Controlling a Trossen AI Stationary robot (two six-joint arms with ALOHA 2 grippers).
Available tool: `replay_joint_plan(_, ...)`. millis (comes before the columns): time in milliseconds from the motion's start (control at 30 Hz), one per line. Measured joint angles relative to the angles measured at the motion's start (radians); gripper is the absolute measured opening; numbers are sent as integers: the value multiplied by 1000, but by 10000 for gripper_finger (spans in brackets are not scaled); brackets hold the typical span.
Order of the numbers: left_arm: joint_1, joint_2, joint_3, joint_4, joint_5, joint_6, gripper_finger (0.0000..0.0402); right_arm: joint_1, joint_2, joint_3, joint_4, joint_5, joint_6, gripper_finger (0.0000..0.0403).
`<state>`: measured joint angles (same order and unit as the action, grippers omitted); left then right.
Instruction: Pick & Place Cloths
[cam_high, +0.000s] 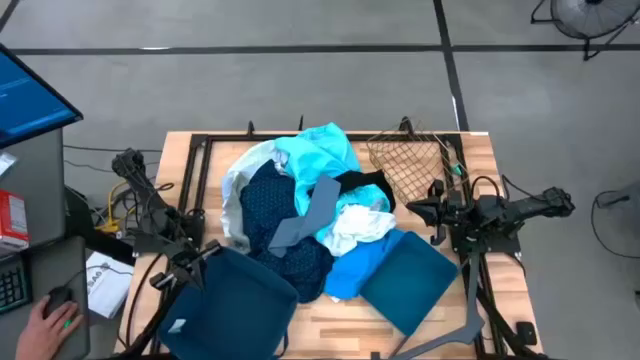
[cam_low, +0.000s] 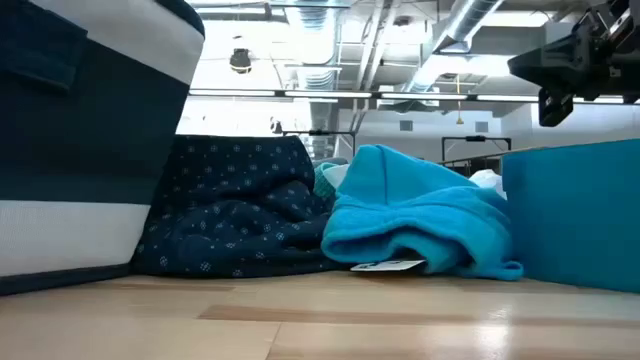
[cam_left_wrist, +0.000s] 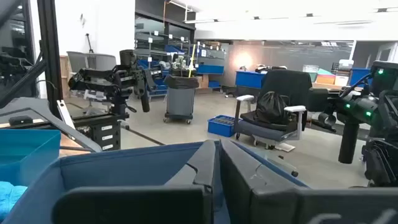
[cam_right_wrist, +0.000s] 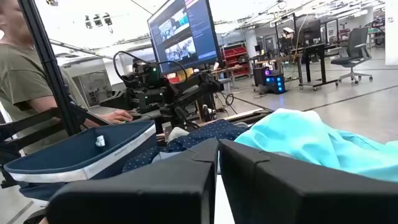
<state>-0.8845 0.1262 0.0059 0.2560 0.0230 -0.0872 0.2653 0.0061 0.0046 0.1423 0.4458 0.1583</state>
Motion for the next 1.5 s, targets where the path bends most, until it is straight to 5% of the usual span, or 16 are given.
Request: replay_joint_plan(1500,0,0,0,0,0,0,8,0,0,0,0,0,0,16)
